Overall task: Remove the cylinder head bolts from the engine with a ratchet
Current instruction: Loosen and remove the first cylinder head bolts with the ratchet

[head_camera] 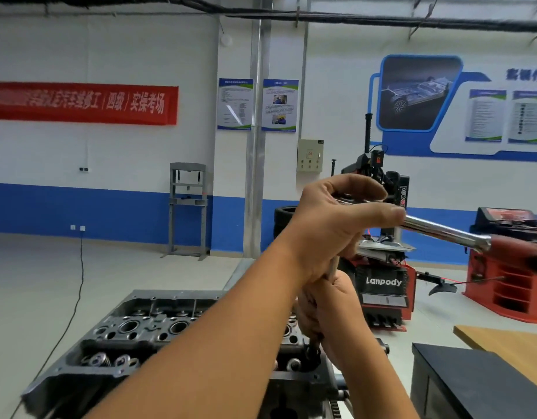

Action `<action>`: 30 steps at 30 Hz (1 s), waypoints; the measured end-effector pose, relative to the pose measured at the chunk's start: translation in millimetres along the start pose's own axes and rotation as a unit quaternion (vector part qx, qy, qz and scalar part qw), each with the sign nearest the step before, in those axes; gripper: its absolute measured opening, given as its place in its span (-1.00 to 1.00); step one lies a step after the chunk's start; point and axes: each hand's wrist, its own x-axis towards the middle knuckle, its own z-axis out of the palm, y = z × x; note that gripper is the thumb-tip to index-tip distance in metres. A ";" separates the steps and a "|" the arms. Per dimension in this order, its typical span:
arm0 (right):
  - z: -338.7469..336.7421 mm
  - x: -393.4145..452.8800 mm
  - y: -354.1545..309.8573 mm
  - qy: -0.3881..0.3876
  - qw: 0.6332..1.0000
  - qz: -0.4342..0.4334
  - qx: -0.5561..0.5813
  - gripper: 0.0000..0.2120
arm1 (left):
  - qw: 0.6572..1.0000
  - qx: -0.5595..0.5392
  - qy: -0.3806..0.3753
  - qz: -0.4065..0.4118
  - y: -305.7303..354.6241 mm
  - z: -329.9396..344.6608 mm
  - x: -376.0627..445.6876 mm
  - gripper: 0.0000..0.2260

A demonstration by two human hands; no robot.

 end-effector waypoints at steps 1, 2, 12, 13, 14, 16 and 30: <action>-2.3 -0.3 0.8 -0.024 1.000 -0.003 0.002 -0.69 | 0.998 -0.039 -0.053 -0.013 3.1 -7.3 -1.8 -0.81; -3.4 -0.3 1.5 -0.039 0.999 -0.005 -0.004 -0.68 | 0.995 -0.060 -0.082 -0.015 4.3 -12.2 -3.9 -0.81; 16.9 -40.5 -36.0 0.316 0.918 -0.238 -0.023 -0.77 | 0.965 0.164 0.175 0.108 -16.6 19.1 0.9 -0.63; 20.9 -46.2 -45.8 0.351 0.874 -0.317 -0.113 -0.82 | 0.965 0.159 0.174 0.112 -17.2 17.9 0.7 -0.58; 21.4 -52.3 -54.8 0.347 0.832 -0.387 -0.193 -0.84 | 0.969 0.143 0.168 0.112 -18.1 17.0 1.6 -0.54; 23.3 -51.1 -80.5 0.283 0.840 -0.387 -0.255 -0.62 | 0.971 0.127 0.164 0.116 -19.4 16.8 2.0 -0.51; -13.1 30.5 -156.2 -0.020 0.651 -0.098 -0.752 -0.41 | 0.987 0.057 0.131 0.080 -47.5 10.7 -13.9 -0.70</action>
